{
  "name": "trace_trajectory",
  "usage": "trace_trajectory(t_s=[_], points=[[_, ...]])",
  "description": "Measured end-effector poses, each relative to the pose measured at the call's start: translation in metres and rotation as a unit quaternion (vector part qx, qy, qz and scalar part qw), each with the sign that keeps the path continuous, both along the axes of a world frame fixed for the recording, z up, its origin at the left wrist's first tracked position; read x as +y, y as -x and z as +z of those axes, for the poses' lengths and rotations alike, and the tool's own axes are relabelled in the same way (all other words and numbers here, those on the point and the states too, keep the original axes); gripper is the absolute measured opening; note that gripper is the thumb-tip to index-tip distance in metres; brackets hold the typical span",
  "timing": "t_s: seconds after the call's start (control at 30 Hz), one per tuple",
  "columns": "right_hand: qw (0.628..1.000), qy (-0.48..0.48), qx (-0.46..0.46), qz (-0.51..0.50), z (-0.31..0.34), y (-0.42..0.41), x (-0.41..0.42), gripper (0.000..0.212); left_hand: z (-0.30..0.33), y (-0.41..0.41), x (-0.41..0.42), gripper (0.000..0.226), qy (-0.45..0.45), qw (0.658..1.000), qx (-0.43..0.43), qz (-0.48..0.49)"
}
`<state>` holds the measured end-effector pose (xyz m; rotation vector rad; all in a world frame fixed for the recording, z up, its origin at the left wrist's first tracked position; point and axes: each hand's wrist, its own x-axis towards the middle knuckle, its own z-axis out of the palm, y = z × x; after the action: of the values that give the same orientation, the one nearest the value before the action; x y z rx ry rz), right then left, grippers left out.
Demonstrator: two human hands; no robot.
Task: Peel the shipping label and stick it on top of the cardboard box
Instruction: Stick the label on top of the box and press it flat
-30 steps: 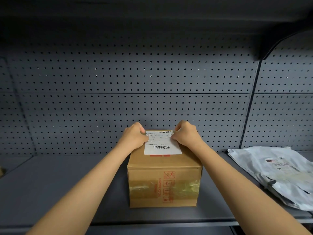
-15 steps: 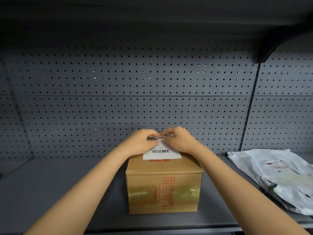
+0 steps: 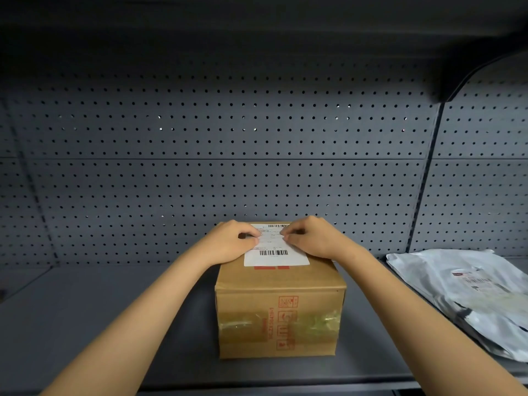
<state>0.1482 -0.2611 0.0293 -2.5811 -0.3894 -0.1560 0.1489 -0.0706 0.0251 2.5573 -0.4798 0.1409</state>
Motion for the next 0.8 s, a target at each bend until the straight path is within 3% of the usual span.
trace_trajectory(t_s=[0.43,0.6,0.8], points=[[0.999,-0.026,-0.043,-0.012,0.004,0.008,-0.012,0.027,0.008,0.011,0.007,0.028,0.034,0.999,-0.027,0.006],[0.997,-0.057,-0.011,0.049,0.004,0.009,0.009,0.026,0.008,0.015,-0.011,0.031,0.009,0.998,-0.014,-0.052],[0.998,-0.045,0.006,0.035,-0.001,0.006,-0.002,0.027,0.006,0.013,0.000,0.029,0.015,0.999,0.016,-0.036]])
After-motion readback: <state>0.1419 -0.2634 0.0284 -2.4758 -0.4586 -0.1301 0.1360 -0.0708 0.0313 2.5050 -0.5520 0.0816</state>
